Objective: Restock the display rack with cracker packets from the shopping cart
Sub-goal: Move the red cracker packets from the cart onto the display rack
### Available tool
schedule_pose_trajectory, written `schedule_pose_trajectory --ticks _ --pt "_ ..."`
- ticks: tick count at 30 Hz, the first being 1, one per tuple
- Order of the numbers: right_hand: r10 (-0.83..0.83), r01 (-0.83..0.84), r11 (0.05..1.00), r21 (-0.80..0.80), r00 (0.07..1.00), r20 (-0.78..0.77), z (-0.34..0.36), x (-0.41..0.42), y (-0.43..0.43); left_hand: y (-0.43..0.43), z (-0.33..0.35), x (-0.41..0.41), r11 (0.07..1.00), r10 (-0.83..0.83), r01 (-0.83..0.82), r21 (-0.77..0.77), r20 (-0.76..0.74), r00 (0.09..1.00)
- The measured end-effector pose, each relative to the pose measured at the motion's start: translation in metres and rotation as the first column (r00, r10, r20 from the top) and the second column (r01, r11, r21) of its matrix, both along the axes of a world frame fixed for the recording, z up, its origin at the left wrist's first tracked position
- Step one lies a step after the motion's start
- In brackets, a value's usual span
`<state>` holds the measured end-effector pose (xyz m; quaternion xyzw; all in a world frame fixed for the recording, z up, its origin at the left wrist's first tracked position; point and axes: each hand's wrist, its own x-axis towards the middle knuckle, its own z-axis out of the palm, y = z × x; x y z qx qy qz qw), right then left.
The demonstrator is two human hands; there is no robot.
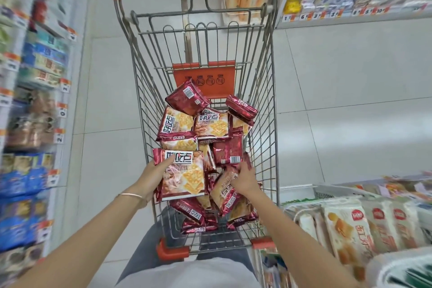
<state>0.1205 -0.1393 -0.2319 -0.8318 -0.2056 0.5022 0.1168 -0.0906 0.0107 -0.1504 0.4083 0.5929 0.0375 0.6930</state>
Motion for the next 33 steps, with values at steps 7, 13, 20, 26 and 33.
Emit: schedule_pose_trajectory --ticks 7,13,20,26,33 --pt "-0.263 0.310 0.923 0.227 0.940 -0.215 0.063 0.052 0.038 0.012 0.002 0.006 0.996 0.058 -0.057 0.071 -0.020 0.998" --pt "-0.260 0.512 0.818 0.263 0.735 -0.626 0.092 0.071 0.056 0.027 -0.024 -0.015 0.993 0.117 -0.117 0.007 -0.026 0.993" --pt "0.221 0.015 0.944 0.329 0.710 -0.668 0.149 0.073 0.089 0.029 0.038 0.005 0.987 -0.031 0.028 -0.158 -0.016 0.999" --pt "0.467 -0.361 0.770 0.525 0.881 -0.079 0.166 0.005 0.119 0.031 0.041 0.019 0.956 -0.231 0.244 -0.160 0.098 0.968" --pt "0.009 -0.076 0.832 0.550 0.992 0.123 0.185 0.008 0.080 0.037 0.060 0.024 0.946 -0.265 0.305 -0.108 0.279 0.923"
